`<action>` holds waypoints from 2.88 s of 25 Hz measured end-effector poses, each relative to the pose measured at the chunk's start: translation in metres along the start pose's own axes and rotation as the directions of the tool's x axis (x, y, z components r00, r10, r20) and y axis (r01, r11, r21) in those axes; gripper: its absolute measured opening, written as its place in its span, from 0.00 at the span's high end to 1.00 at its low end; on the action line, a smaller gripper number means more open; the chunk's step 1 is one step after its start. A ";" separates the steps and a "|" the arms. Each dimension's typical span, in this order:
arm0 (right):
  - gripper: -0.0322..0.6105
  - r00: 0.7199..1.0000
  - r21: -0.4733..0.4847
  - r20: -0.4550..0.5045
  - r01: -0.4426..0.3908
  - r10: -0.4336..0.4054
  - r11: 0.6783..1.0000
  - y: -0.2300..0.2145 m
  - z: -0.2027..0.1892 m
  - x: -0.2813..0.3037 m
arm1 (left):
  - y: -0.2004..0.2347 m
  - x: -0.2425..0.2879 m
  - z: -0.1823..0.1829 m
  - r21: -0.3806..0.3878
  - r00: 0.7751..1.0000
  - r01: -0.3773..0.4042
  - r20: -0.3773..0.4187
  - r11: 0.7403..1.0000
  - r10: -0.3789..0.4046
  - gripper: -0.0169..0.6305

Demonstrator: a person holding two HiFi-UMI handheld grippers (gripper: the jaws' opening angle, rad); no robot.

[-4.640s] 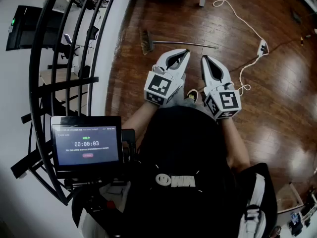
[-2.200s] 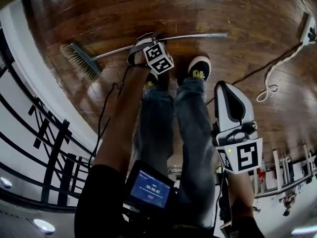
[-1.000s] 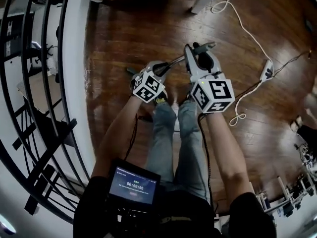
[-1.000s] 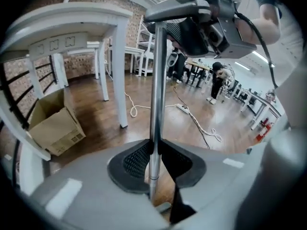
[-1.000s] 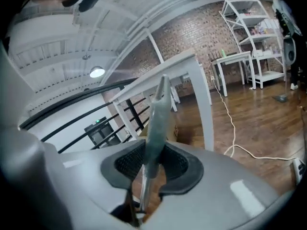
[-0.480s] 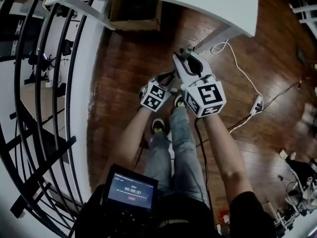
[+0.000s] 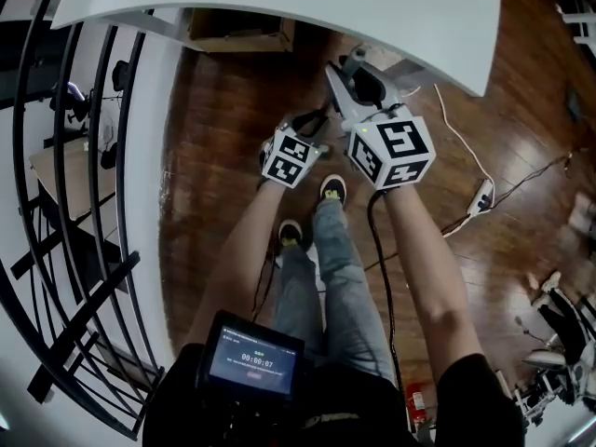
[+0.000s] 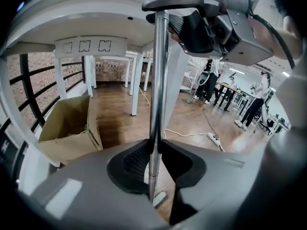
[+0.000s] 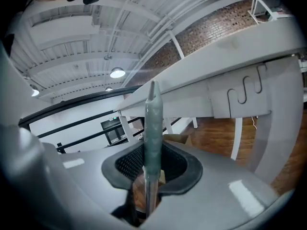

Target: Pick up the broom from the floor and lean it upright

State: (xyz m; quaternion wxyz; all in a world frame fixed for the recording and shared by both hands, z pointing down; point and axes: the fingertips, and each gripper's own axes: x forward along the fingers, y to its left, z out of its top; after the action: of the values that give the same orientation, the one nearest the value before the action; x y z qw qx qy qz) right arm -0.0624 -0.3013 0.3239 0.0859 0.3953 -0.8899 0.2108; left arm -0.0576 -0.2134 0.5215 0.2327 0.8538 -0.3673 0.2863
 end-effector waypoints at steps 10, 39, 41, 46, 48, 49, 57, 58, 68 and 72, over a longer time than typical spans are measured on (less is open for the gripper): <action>0.79 1.000 -0.006 -0.007 -0.014 0.014 1.000 -0.001 -0.004 0.005 | 0.009 0.002 -0.001 -0.003 1.000 -0.026 -0.018 1.000 0.026 0.80; 0.94 0.996 -0.004 0.022 0.087 -0.087 0.996 0.035 -0.011 -0.203 | -0.090 -0.241 -0.012 -0.152 0.993 0.053 0.109 0.987 -0.036 0.58; 0.94 0.995 -0.033 0.026 0.096 -0.095 0.995 0.057 -0.006 -0.228 | -0.105 -0.271 0.017 -0.131 0.980 0.059 0.196 0.990 -0.032 0.60; 0.94 0.989 -0.089 0.108 0.113 -0.103 0.990 0.126 0.026 -0.273 | -0.135 -0.350 0.090 -0.062 0.901 0.067 0.432 0.996 -0.034 0.67; 0.94 0.986 -0.108 0.137 0.109 -0.094 0.988 0.161 0.039 -0.294 | -0.155 -0.386 0.109 -0.034 0.873 0.057 0.486 0.998 -0.033 0.69; 0.94 0.986 -0.112 0.146 0.101 -0.084 0.989 0.181 0.043 -0.306 | -0.166 -0.406 0.113 -0.029 0.863 0.050 0.504 0.998 -0.029 0.72; 0.94 0.978 -0.188 0.206 0.032 0.008 0.982 0.329 0.067 -0.379 | -0.240 -0.530 0.103 0.070 0.833 0.000 0.553 0.998 -0.039 0.95; 0.94 0.980 -0.207 0.199 0.031 0.011 0.978 0.340 0.068 -0.379 | -0.244 -0.535 0.104 0.081 0.829 0.011 0.556 0.997 -0.054 0.95; 0.94 0.974 -0.136 0.213 -0.049 0.078 0.989 0.372 0.072 -0.354 | -0.250 -0.545 0.106 0.015 0.829 -0.001 0.559 1.000 -0.007 0.95; 0.95 0.975 -0.113 0.210 -0.054 0.077 0.992 0.380 0.070 -0.351 | -0.251 -0.556 0.107 -0.011 0.834 -0.003 0.552 1.000 0.009 0.95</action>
State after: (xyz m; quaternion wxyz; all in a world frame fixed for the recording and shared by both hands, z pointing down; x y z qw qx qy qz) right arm -0.1066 0.1291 0.0328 0.0035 0.3811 -0.9164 0.1218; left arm -0.1476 0.1519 0.0296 0.1205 0.8978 -0.4228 0.0271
